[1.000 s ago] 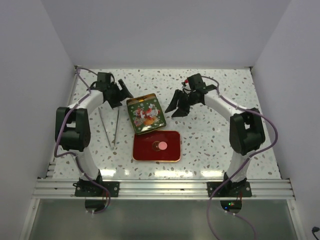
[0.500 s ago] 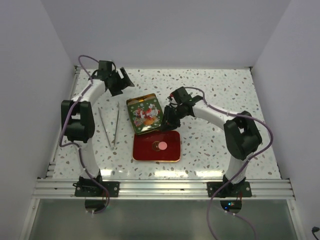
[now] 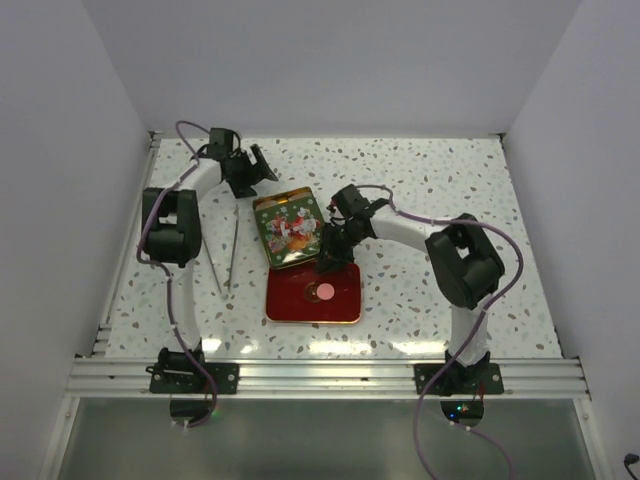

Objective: Pack the cookies

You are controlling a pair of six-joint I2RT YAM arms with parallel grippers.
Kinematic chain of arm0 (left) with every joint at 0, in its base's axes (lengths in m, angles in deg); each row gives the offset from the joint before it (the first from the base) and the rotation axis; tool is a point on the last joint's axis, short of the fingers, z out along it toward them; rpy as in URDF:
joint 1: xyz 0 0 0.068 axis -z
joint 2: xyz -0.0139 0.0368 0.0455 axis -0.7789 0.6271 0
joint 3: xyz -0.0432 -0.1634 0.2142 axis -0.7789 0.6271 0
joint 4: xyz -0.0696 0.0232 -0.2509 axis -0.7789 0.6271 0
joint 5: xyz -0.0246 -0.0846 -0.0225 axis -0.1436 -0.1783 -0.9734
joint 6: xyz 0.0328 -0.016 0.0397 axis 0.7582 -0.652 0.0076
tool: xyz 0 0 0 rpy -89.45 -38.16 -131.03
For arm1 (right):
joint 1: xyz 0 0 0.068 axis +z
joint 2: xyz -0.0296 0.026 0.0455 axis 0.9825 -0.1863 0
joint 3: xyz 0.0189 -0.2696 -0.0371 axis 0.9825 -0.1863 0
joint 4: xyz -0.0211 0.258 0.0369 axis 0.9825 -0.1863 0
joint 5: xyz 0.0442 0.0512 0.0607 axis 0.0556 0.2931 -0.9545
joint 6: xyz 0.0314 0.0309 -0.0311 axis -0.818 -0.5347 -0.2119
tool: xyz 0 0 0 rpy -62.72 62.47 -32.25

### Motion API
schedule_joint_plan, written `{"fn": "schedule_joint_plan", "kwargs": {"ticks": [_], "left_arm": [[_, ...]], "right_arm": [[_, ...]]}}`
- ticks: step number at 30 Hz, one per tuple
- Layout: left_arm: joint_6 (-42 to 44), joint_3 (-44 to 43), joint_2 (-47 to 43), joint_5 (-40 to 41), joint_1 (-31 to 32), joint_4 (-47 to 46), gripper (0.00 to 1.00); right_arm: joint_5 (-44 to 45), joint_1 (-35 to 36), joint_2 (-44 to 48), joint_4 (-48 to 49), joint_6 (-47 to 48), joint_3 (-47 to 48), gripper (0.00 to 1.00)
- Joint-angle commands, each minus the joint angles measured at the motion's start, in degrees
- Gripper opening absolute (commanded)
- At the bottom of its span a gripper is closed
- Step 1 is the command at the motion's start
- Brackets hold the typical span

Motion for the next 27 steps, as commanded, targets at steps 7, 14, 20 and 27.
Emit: {"fn": "schedule_joint_plan", "kwargs": {"ticks": [7,14,20,27], "left_arm": [[0.45,-6.15,4.71,-7.03,-0.38,-2.43,0.88],[1.25,-3.16,4.54,-8.35,-0.3,-2.78,0.87],[1.68,-1.92,4.36,-9.67,-0.21,-3.05,0.87],[2.21,1.24,3.22,-11.25,-0.03,-4.1,0.86]], "right_arm": [[2.63,0.92,-5.67,4.22,0.95,4.71,0.22],[3.59,1.01,-8.4,4.58,-0.45,9.54,0.22],[3.42,1.19,-9.89,5.28,-2.39,12.18,0.22],[4.03,1.28,-12.88,3.79,-2.48,17.1,0.22]]}}
